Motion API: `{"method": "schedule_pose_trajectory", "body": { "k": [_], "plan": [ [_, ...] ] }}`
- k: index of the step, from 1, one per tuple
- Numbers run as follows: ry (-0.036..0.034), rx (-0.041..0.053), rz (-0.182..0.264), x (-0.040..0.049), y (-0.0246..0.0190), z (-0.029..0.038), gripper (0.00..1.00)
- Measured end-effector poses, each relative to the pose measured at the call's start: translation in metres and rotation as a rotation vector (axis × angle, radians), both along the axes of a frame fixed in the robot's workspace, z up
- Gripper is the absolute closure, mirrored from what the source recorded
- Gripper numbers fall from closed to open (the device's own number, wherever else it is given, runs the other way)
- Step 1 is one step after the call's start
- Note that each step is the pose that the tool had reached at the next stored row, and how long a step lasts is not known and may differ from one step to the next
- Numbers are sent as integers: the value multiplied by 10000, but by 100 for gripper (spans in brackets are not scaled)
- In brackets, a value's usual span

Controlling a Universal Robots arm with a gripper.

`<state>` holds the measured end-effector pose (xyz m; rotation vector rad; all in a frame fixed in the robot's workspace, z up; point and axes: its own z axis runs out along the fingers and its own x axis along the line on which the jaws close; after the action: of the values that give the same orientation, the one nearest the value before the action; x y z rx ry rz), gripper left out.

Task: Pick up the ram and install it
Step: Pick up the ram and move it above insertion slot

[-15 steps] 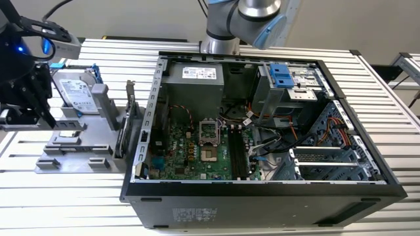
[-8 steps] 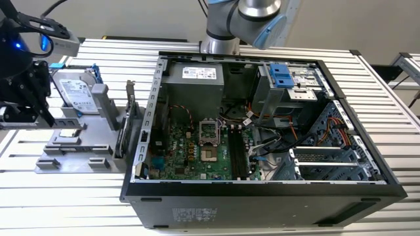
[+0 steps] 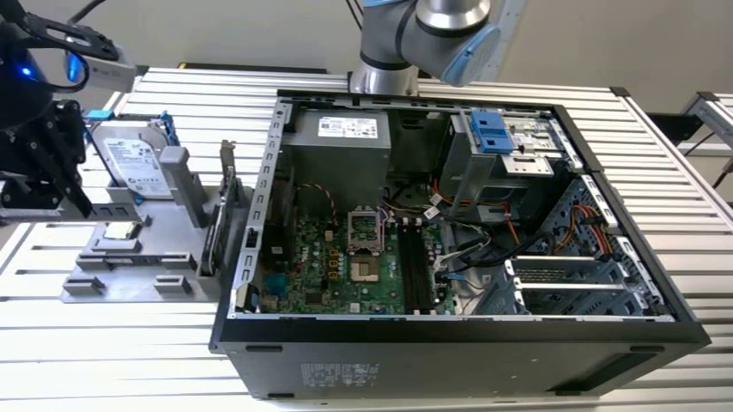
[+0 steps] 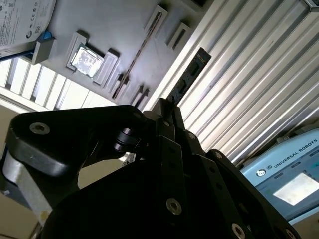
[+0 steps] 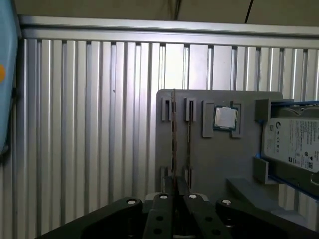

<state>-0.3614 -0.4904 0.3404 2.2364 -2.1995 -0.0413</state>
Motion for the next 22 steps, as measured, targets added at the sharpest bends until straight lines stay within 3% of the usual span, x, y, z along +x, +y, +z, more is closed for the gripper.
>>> {"method": "schedule_pose_trajectory", "body": {
  "k": [22],
  "plan": [
    [0, 0, 0, 0, 0, 137, 100]
  ]
}}
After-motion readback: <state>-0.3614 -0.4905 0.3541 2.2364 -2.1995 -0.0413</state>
